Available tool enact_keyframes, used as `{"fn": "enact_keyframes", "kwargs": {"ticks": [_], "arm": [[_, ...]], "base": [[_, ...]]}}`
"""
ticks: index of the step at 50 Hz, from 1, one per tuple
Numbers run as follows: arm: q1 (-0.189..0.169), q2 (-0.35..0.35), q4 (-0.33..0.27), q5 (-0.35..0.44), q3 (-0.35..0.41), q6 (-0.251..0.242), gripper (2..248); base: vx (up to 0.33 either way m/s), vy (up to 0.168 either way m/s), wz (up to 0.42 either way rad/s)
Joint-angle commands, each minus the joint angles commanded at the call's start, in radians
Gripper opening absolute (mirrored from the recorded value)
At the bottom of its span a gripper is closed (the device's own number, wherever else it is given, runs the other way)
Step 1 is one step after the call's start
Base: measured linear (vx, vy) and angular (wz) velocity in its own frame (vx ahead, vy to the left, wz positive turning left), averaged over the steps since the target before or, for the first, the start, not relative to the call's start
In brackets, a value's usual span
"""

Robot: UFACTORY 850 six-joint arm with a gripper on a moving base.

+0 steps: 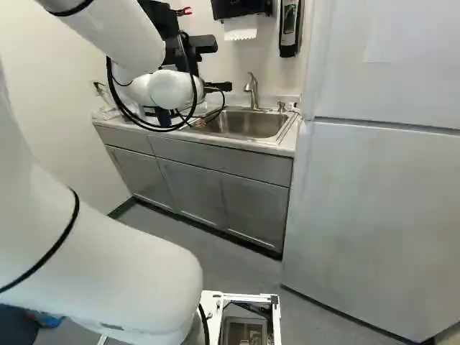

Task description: Rinse the cup and place it in the tray

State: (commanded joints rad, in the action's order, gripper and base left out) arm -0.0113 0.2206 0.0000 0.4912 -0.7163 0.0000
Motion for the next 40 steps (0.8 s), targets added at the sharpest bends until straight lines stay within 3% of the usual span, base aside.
{"fn": "enact_keyframes", "kwargs": {"ticks": [40], "arm": [[0.000, 0.000, 0.000, 0.000, 0.000, 0.000, 247]], "base": [[0.139, 0.025, 0.101]]}}
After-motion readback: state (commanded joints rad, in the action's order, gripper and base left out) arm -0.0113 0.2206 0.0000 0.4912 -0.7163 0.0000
